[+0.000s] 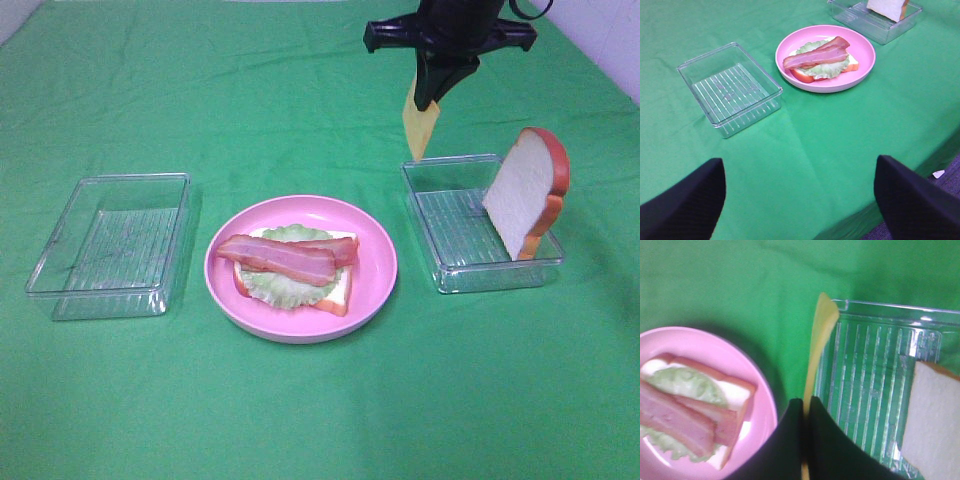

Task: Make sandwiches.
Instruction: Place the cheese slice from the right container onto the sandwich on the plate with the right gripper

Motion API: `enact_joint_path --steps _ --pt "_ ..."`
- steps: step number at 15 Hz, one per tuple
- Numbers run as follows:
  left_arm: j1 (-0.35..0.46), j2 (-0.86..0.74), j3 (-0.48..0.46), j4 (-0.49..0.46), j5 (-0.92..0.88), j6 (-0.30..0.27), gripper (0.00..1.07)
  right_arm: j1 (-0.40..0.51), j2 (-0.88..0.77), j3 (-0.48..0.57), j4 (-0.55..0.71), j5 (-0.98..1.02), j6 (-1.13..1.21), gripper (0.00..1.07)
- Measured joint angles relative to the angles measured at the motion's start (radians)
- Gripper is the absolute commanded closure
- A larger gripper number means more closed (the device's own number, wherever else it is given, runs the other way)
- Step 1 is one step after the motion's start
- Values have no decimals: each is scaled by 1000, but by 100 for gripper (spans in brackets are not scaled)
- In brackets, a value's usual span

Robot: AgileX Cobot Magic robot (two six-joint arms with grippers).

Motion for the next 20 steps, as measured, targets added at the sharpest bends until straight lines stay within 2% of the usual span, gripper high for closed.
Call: enact_joint_path --steps 1,4,7,10,12,16,20 --pt "0 0 0 0 0 0 28 0 -58 0 89 1 -63 107" --pt "0 0 0 0 0 0 28 3 -98 5 301 0 -174 107" --pt "0 0 0 0 0 0 28 62 -105 94 429 -2 -242 107" --pt "0 0 0 0 0 0 28 155 -104 212 466 -18 -268 107" --pt "0 0 0 0 0 0 28 208 -89 287 492 -105 -280 107" --pt "0 0 0 0 0 0 28 217 23 316 560 -193 -294 107" --pt "0 0 0 0 0 0 28 217 46 316 380 -283 -164 107"
